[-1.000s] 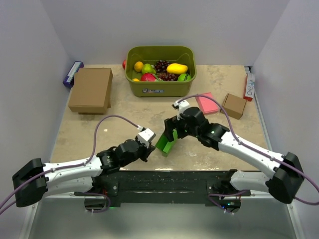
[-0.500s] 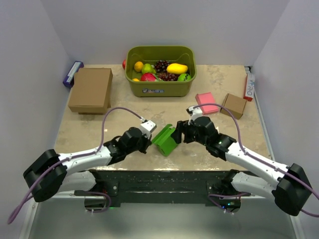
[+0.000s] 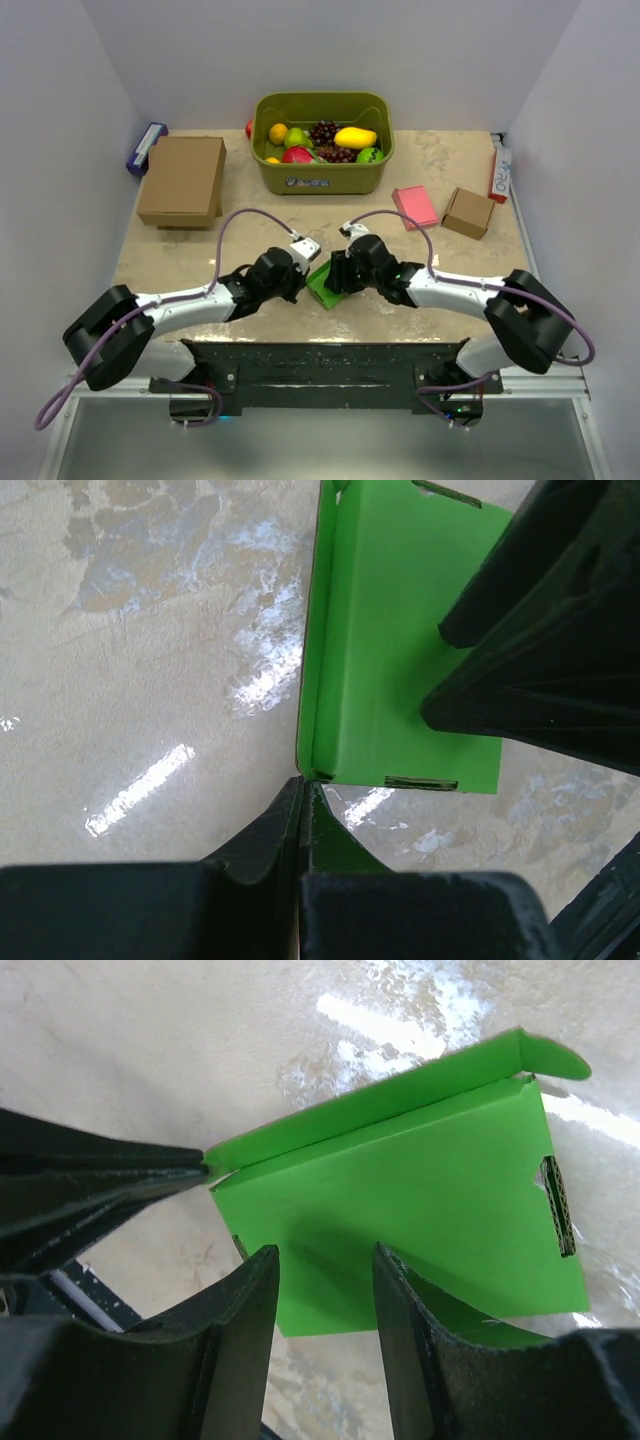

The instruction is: Fold the paper box

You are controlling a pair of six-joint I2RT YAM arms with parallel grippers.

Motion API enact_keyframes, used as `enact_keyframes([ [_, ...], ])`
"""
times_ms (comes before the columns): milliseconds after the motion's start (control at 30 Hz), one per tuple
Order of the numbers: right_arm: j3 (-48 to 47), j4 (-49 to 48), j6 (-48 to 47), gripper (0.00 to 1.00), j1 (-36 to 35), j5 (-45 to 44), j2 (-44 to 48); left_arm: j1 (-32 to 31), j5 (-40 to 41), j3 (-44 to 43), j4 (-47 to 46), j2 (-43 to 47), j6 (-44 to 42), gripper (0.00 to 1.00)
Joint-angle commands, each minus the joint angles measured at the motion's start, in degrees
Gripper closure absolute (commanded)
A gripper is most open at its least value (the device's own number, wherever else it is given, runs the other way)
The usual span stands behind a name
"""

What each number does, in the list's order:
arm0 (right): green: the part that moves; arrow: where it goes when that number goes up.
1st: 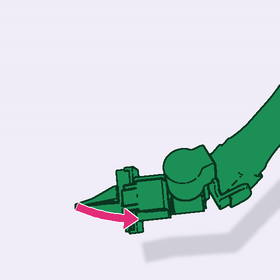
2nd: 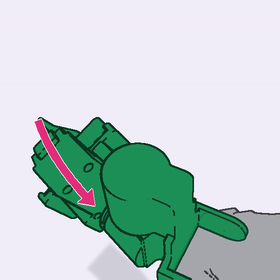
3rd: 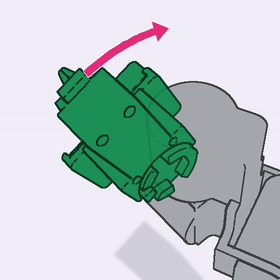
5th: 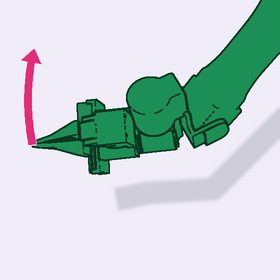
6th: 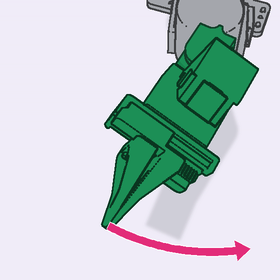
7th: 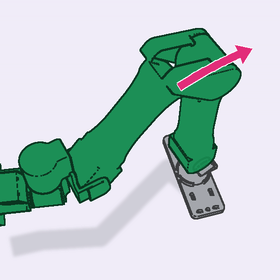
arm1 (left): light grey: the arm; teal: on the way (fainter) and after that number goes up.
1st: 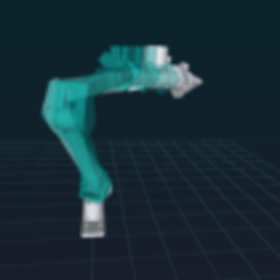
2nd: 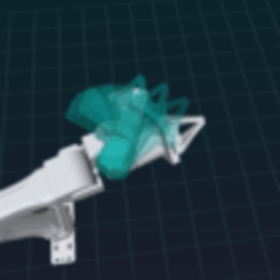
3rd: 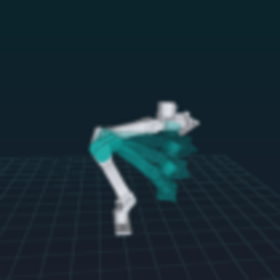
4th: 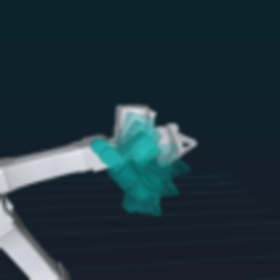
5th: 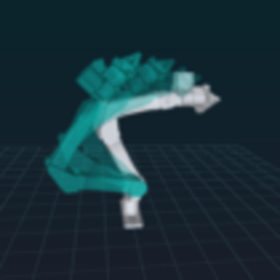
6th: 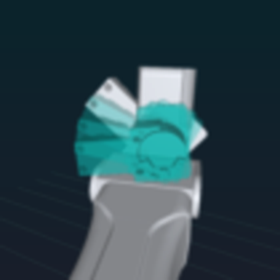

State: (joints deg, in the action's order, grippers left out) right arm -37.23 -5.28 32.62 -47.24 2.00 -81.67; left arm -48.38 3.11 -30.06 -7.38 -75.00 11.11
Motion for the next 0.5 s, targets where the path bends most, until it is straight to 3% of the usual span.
enact_keyframes([
  [0, -5.21, 1.57, 0.6, 0.53, -1.62, -4.02, -5.86, 0.39, -1.1, -3.24, -1.59, -1.55, -2.76, 1.0],
  [133, -8.11, 5.1, 0.78, 0.5, -3.82, -7.88, -9.12, 0.39, -0.74, -3.95, -1.68, -2.43, -3.47, 1.0],
  [233, -10.05, 8.17, -0.45, 0.43, -4.08, -6.93, -7.55, 0.39, -0.04, -4.82, -0.27, -2.69, -4.52, 1.0],
  [300, -12.59, 11.41, -3.24, 0.23, -2.95, -7.62, -4.31, 0.39, 0.05, -4.74, 0.43, -1.82, -4.79, 1.0],
  [367, -15.83, 13.53, -6.06, 0.11, -0.06, -6.4, -2.1, 0.31, -0.91, -4.3, -0.09, -0.77, -5.14, 1.0],
  [467, -19.27, 15.82, -14.58, 0.07, 3.02, -4.72, 1.33, 0.48, -2.49, -2.72, -1.49, 1.34, -5.93, 1.0],
])
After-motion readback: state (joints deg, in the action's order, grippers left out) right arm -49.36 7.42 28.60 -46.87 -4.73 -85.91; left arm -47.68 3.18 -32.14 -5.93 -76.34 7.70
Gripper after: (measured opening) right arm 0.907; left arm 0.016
